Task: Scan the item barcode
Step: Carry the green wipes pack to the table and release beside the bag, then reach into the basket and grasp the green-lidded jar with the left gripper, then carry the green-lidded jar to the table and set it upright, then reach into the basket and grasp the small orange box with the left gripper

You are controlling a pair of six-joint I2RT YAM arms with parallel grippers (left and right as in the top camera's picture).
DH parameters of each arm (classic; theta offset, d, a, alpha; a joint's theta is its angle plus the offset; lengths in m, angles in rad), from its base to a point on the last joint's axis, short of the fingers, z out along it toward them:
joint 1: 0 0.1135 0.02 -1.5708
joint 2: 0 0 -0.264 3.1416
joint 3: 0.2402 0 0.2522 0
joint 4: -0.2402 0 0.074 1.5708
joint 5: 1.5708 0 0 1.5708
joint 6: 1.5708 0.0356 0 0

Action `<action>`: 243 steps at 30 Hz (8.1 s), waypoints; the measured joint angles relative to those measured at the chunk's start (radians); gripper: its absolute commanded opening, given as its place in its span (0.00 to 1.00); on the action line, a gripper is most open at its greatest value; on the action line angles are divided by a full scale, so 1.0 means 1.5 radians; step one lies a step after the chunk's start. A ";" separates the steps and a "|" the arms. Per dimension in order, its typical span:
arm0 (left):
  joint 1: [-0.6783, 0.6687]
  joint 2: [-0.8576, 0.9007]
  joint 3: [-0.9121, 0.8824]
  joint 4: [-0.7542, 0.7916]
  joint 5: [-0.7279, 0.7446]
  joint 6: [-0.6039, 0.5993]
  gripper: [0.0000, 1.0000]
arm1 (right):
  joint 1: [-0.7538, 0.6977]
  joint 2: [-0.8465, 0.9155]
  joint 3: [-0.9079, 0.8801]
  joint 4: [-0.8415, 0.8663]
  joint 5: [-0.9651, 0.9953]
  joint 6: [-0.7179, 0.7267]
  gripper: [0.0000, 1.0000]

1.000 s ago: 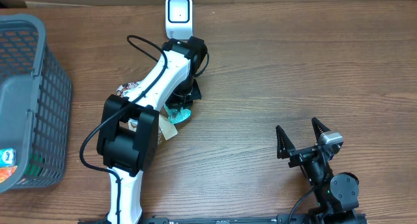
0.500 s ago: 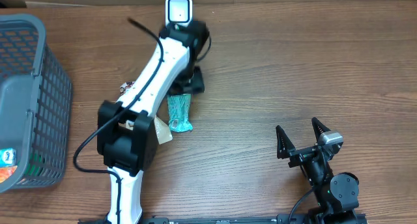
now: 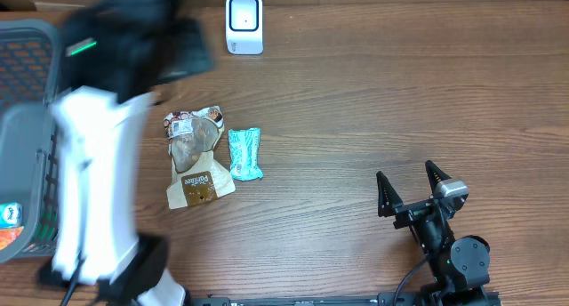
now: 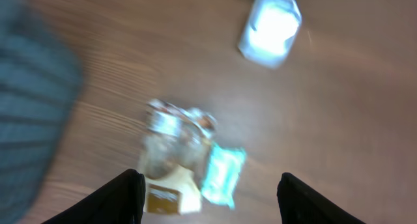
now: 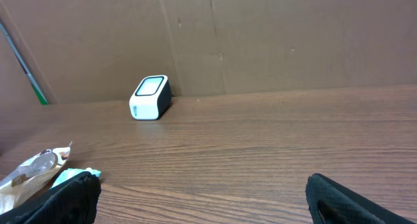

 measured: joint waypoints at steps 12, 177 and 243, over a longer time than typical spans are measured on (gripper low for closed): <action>0.374 -0.105 -0.134 -0.002 0.040 0.000 0.75 | 0.000 0.000 0.000 0.000 0.000 0.000 1.00; -0.033 -0.153 -0.296 0.205 0.174 0.066 0.54 | 0.000 0.000 0.000 0.000 0.000 0.000 1.00; 0.601 -0.027 -0.344 0.139 0.041 -0.005 0.90 | 0.000 0.000 0.000 0.000 0.000 0.000 1.00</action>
